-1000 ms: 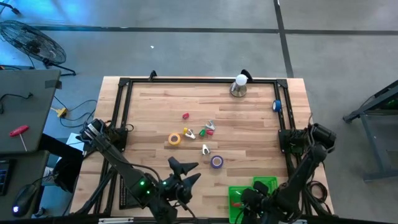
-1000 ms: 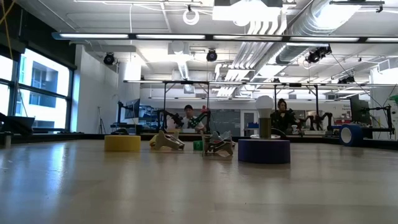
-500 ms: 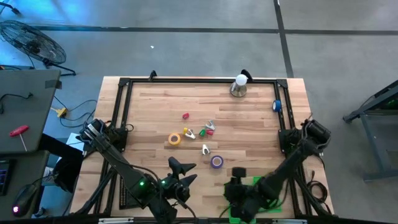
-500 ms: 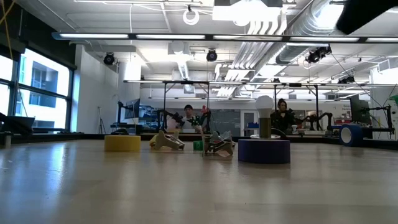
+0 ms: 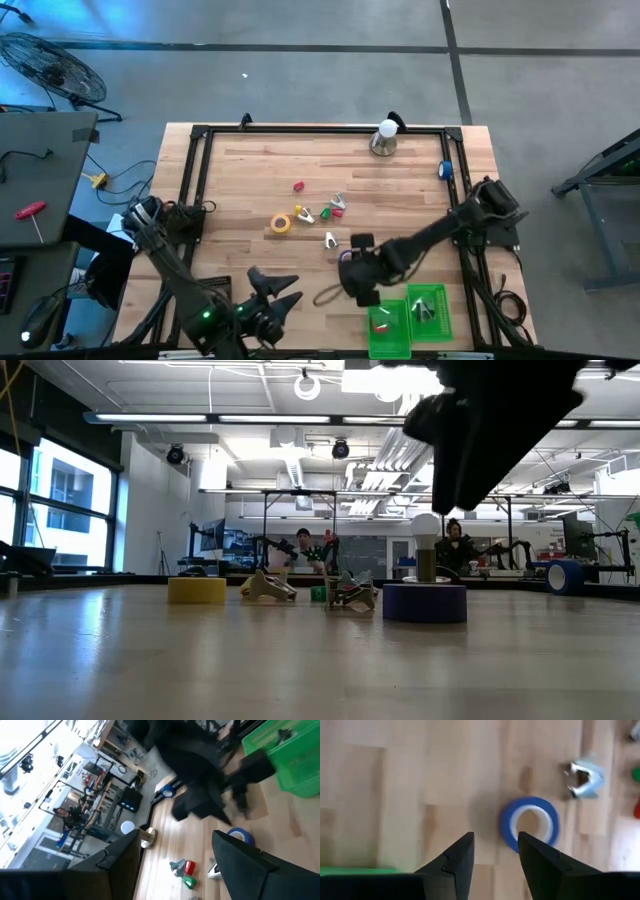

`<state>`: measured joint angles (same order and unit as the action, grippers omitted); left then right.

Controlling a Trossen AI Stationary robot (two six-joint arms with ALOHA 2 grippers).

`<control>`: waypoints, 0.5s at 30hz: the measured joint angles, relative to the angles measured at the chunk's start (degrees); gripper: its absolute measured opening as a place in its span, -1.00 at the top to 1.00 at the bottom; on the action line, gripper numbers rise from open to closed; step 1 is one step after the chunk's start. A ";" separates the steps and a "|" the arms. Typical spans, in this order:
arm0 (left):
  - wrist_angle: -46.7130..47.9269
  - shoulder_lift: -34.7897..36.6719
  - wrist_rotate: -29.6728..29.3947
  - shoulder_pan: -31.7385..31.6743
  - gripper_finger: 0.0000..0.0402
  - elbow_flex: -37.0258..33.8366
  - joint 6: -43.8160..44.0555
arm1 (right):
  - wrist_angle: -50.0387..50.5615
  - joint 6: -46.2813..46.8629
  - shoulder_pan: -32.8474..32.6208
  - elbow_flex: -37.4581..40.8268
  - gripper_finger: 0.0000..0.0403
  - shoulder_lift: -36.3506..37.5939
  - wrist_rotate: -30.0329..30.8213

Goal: Pick and place Stapler, Stapler remover, tape
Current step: Put the top blue tape into the pink tape

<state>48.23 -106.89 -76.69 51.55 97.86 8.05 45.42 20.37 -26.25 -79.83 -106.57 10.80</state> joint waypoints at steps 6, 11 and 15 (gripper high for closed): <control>0.04 0.00 -0.46 2.09 -0.19 0.00 2.03 | 2.21 -1.85 3.49 0.04 0.29 0.00 -2.44; 0.37 0.00 -0.59 3.38 -0.19 0.00 2.97 | 1.45 -2.90 3.88 0.04 0.29 0.00 -3.50; 0.57 0.00 -0.39 3.78 -0.19 0.00 4.87 | 1.21 -3.33 3.88 0.09 0.30 -0.74 -3.93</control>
<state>48.81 -106.89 -77.08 55.33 97.86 12.93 46.63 17.04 -22.37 -79.75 -107.30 6.87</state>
